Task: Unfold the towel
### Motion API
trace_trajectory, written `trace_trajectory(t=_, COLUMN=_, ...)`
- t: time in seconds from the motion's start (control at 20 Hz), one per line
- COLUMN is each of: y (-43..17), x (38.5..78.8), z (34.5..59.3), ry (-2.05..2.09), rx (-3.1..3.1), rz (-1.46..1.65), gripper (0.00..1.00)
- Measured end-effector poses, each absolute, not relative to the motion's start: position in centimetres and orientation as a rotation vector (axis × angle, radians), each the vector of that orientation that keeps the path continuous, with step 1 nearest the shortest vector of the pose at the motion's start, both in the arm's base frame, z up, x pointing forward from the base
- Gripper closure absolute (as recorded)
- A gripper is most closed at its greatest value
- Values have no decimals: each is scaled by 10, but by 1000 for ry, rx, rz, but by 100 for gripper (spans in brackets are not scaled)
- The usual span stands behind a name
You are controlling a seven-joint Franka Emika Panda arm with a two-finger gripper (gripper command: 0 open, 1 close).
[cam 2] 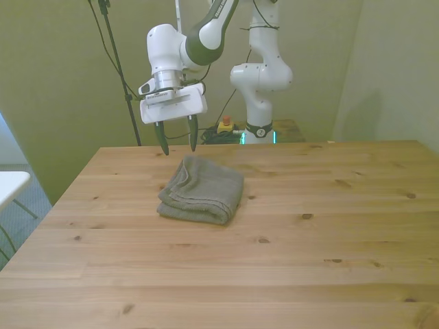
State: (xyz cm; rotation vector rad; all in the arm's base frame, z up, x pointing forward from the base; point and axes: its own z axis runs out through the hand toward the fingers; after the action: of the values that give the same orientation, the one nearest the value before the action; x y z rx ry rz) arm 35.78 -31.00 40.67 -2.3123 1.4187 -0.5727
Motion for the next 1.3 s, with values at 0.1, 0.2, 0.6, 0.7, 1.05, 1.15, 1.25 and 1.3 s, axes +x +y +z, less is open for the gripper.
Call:
trace_trajectory(t=0.1, y=-306, x=362, z=400, ry=1398, rx=-2309, rz=-572, gripper=0)
trace_trajectory(t=0.2, y=-303, x=366, z=391, ry=1391, rx=-2311, rz=-567, gripper=0)
trace_trajectory(t=0.6, y=-290, x=379, z=366, ry=1383, rx=-2335, rz=-537, gripper=0)
trace_trajectory(t=0.7, y=-288, x=382, z=361, ry=1392, rx=-2346, rz=-549, gripper=100)
trace_trajectory(t=1.05, y=-287, x=386, z=357, ry=1404, rx=-2345, rz=-572, gripper=100)
trace_trajectory(t=1.15, y=-287, x=386, z=356, ry=1405, rx=-2345, rz=-572, gripper=100)
trace_trajectory(t=1.25, y=-288, x=386, z=355, ry=1406, rx=-2345, rz=-570, gripper=100)
trace_trajectory(t=1.3, y=-288, x=386, z=355, ry=1408, rx=-2344, rz=-569, gripper=100)
